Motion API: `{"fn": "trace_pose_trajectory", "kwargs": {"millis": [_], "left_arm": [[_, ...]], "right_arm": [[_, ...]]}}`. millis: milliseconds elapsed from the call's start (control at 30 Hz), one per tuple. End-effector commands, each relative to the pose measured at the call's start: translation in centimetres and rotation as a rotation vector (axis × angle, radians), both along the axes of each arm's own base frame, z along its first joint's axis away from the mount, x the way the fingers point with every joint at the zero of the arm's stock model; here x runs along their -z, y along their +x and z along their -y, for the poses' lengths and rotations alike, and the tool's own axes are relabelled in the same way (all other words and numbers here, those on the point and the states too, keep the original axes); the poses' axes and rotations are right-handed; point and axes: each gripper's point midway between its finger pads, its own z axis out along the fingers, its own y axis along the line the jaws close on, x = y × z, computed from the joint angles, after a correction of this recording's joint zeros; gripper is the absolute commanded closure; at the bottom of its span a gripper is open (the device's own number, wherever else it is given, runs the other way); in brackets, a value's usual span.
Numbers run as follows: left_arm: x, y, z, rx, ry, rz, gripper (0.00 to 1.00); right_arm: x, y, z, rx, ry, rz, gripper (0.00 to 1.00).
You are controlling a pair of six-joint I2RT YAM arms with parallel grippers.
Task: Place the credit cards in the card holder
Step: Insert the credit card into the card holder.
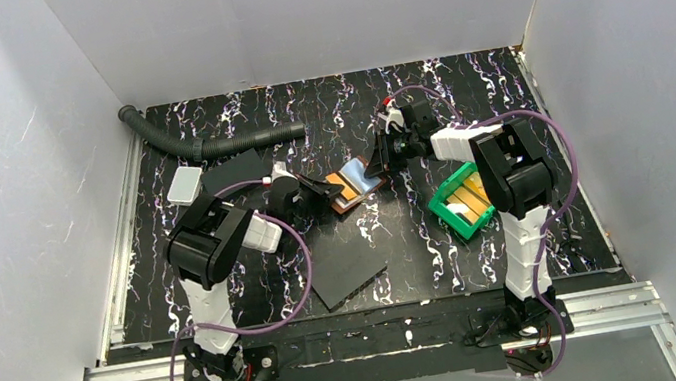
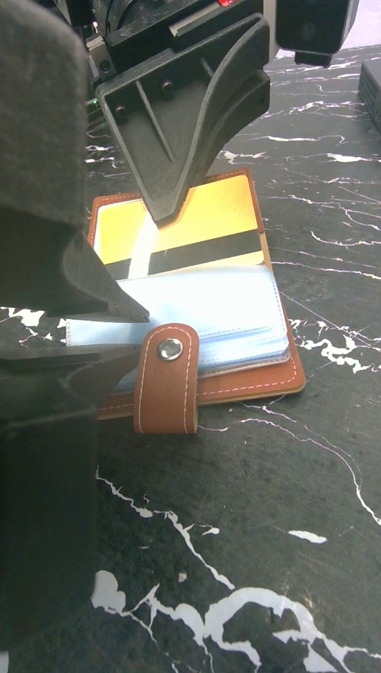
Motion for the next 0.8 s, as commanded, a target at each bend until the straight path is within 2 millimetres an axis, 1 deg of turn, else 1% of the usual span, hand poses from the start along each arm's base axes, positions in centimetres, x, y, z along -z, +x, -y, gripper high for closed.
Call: {"fn": "trace_pose_trajectory", "kwargs": {"millis": [0, 167, 233, 300, 367, 433, 533, 633, 700, 767], "left_arm": [[-0.7, 0.2, 0.6, -0.022, -0.046, 0.032, 1.0], [-1.3, 0.0, 0.4, -0.026, -0.052, 0.05, 1.0], [-1.1, -0.3, 0.2, -0.019, -0.04, 0.047, 1.0], [-0.4, -0.7, 0.0, -0.013, -0.021, 0.031, 1.0], [0.3, -1.3, -0.1, 0.006, -0.005, 0.005, 1.0], [1.1, -1.9, -0.3, 0.037, 0.007, -0.022, 1.0], [2.2, -2.6, -0.6, 0.076, 0.024, -0.066, 1.0], [2.8, -2.9, -1.0, 0.096, 0.032, -0.094, 1.0], [2.6, -2.7, -1.3, 0.099, 0.036, -0.09, 1.0], [2.4, -2.6, -1.3, 0.109, 0.036, -0.084, 1.0]], "right_arm": [[0.9, -0.3, -0.3, -0.014, -0.021, -0.004, 0.75], [0.4, -0.4, -0.1, -0.014, -0.028, 0.008, 0.74], [-0.2, -0.3, 0.3, -0.007, -0.056, 0.023, 0.67], [-0.7, -0.3, 1.3, -0.005, -0.132, 0.039, 0.6], [-1.8, 0.0, 2.2, -0.005, -0.205, 0.091, 0.51], [-2.8, 0.2, 2.8, 0.008, -0.234, 0.121, 0.43], [-3.5, 0.2, 2.0, -0.006, -0.196, 0.148, 0.36], [-3.0, 0.6, 0.9, -0.026, -0.171, 0.149, 0.28], [-2.2, 1.4, 0.4, -0.026, -0.163, 0.153, 0.28], [-1.4, 1.9, 0.1, -0.036, -0.167, 0.135, 0.3]]}}
